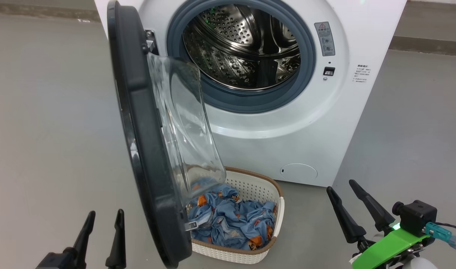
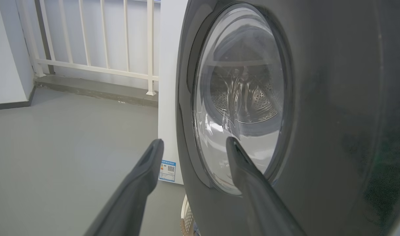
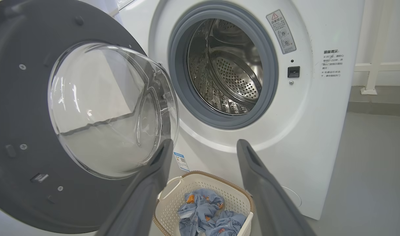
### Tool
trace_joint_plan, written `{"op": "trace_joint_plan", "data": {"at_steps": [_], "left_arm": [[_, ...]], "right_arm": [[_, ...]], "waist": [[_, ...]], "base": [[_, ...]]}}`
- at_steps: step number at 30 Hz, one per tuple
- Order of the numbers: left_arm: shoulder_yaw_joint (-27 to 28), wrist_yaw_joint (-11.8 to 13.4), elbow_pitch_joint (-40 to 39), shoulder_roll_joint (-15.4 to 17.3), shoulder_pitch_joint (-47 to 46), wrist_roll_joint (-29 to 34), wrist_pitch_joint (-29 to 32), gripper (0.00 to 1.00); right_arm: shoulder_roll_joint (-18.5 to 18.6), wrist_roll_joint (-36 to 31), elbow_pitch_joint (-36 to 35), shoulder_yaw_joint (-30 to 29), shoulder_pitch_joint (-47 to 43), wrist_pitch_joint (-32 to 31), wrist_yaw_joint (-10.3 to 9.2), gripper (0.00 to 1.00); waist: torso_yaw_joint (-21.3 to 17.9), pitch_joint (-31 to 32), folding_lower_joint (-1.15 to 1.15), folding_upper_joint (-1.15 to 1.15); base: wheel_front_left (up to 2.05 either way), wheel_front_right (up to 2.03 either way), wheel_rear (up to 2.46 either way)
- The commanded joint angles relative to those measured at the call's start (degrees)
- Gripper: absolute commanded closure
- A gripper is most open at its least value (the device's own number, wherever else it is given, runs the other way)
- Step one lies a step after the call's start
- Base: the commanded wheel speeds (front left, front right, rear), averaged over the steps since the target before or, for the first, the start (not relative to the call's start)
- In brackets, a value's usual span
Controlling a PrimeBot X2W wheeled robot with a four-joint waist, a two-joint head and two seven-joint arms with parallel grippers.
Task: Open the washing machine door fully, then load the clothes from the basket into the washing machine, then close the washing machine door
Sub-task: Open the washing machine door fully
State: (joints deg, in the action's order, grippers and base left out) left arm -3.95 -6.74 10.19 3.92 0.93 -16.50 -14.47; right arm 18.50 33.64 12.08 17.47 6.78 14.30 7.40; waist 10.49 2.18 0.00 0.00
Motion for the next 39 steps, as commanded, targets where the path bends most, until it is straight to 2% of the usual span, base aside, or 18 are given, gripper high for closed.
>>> {"op": "trace_joint_plan", "data": {"at_steps": [1,38,39], "left_arm": [[2.0,0.4,-1.7,0.7,-0.7,0.1,-0.5,0.00],[3.3,0.6,-2.7,0.4,-0.7,0.5,-0.5,0.00],[3.3,0.6,-2.7,0.4,-0.7,0.5,-0.5,0.16]], "right_arm": [[0.5,-0.8,-0.9,0.3,0.1,0.7,0.09,0.00],[-0.5,-2.7,0.0,-2.4,0.1,0.7,0.09,0.00],[-0.6,-2.7,0.1,-2.4,0.1,0.7,0.09,0.00]], "waist": [[0.1,0.0,0.00,0.00],[0.6,-0.7,0.00,0.00],[0.6,-0.7,0.00,0.00]], "base": [[0.00,0.00,0.00],[0.00,0.00,0.00],[0.00,0.00,0.00]]}}
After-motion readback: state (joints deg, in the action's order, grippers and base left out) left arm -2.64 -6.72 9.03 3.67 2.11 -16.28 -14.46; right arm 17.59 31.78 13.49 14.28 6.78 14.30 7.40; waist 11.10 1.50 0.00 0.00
